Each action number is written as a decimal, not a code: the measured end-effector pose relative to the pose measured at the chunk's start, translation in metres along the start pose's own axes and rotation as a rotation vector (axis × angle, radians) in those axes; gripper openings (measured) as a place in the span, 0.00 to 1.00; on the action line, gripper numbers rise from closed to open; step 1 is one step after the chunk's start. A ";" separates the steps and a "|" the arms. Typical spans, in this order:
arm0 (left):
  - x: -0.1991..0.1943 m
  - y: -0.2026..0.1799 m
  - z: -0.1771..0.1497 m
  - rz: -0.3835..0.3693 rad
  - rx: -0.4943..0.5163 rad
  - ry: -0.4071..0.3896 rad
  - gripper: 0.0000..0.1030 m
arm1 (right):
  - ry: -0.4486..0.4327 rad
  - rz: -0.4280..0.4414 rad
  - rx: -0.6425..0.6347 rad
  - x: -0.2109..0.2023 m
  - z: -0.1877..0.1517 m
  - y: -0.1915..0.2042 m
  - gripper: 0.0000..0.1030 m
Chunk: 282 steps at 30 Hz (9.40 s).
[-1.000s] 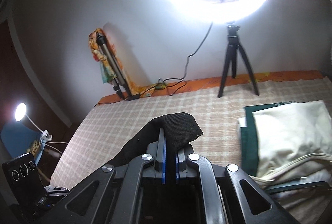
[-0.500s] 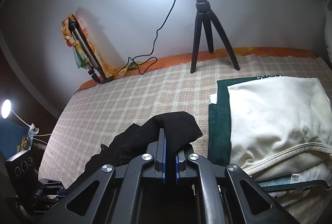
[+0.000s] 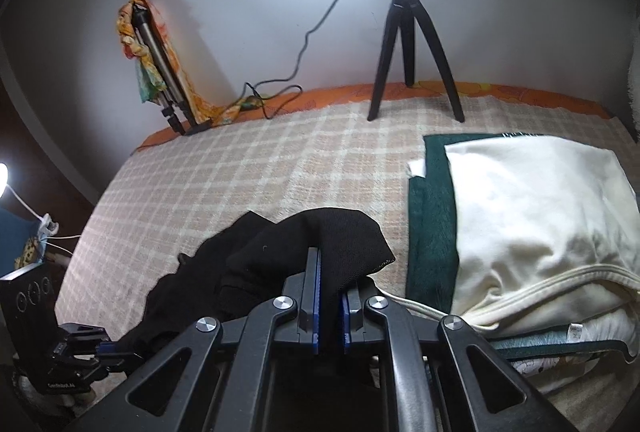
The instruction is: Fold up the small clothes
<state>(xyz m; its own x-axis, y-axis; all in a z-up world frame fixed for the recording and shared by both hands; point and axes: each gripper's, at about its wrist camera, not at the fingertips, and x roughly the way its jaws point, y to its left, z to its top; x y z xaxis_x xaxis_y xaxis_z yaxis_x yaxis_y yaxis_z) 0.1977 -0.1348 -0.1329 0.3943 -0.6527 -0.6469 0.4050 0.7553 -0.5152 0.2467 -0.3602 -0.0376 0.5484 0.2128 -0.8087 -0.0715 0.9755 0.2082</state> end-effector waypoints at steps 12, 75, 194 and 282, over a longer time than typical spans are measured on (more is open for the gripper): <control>-0.027 0.005 0.015 0.065 0.022 -0.055 0.25 | 0.012 0.062 0.021 0.000 0.006 -0.008 0.07; -0.017 0.046 0.051 0.020 -0.033 0.044 0.18 | 0.198 0.060 0.113 -0.040 -0.089 -0.020 0.35; -0.034 0.092 0.050 0.087 -0.191 -0.015 0.16 | 0.075 -0.061 -0.831 0.038 -0.110 0.211 0.48; -0.003 0.073 0.091 0.003 -0.157 -0.022 0.45 | 0.028 0.238 -0.213 -0.033 -0.041 0.069 0.45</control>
<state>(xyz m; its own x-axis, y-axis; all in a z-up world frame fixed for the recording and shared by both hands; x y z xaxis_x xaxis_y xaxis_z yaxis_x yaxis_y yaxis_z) 0.3016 -0.0826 -0.1172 0.4141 -0.6504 -0.6368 0.2705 0.7559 -0.5962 0.1901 -0.2975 -0.0191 0.4720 0.4353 -0.7666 -0.3699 0.8871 0.2760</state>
